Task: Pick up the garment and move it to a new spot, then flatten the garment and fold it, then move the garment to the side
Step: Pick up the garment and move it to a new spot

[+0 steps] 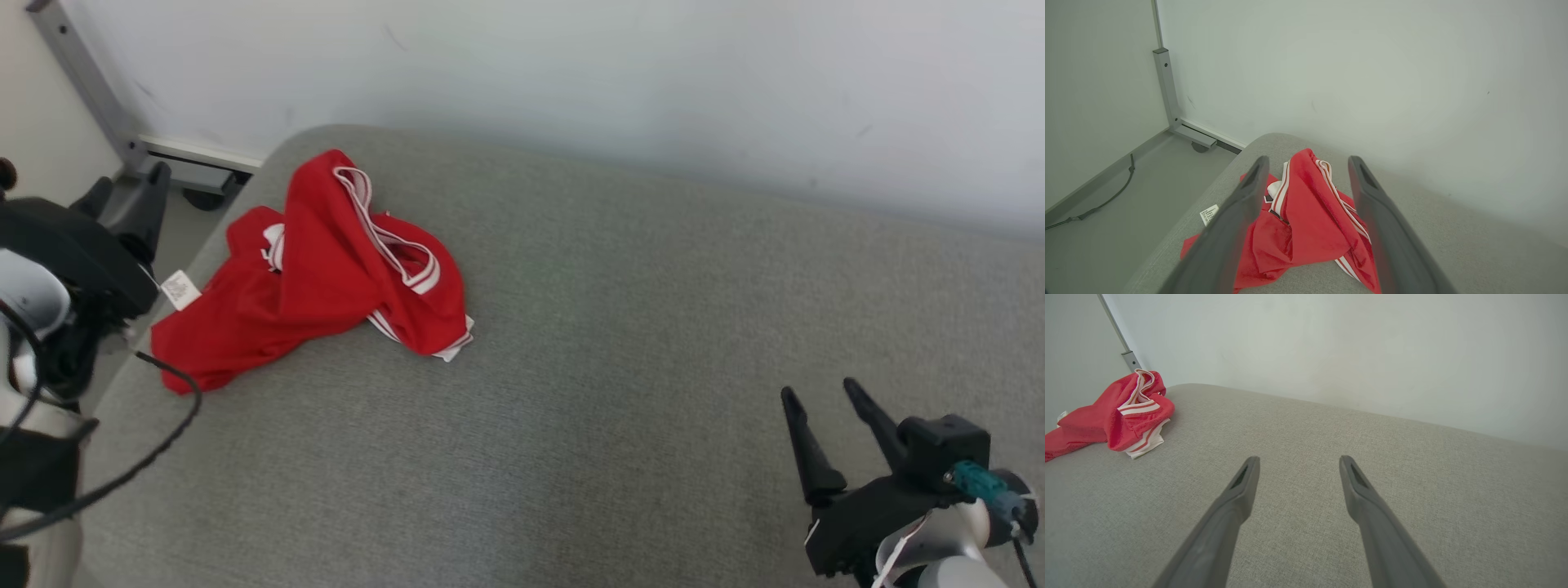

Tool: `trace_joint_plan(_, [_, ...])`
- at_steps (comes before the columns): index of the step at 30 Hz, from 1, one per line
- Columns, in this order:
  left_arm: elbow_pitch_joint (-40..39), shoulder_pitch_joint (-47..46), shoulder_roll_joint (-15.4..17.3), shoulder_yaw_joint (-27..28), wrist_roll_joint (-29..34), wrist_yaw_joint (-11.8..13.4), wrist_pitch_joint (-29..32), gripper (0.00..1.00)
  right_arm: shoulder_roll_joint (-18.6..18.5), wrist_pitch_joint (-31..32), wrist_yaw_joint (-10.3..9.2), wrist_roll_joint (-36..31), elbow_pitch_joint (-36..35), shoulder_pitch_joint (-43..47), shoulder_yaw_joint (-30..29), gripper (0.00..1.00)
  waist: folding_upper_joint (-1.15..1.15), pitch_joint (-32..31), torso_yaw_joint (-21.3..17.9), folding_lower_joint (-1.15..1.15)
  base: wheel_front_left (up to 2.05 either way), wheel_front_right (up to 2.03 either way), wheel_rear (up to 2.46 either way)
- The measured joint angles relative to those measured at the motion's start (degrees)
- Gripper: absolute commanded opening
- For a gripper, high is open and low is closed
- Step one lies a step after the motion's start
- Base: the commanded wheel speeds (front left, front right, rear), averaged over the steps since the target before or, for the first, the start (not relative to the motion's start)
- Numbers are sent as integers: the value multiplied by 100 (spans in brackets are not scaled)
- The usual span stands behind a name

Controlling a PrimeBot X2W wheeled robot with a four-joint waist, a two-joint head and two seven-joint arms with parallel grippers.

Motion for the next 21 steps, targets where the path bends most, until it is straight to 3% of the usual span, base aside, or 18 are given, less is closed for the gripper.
trace_joint_plan(9, [1074,-817,332,-165,-232,-7,835,100,-145,253,-60,-282,-487,-310,-78,100,0,648,-457,1,0,0,0])
trace_joint_plan(13, [1341,-962,576,-502,-198,-7,1172,100,-201,364,-85,-387,-698,-426,-148,100,0,959,-640,1,0,0,0])
trace_joint_plan(21, [1788,-1275,637,-1022,-290,-7,1668,100,-279,578,-108,-592,-931,-626,-322,100,1,1558,-888,1,0,0,0])
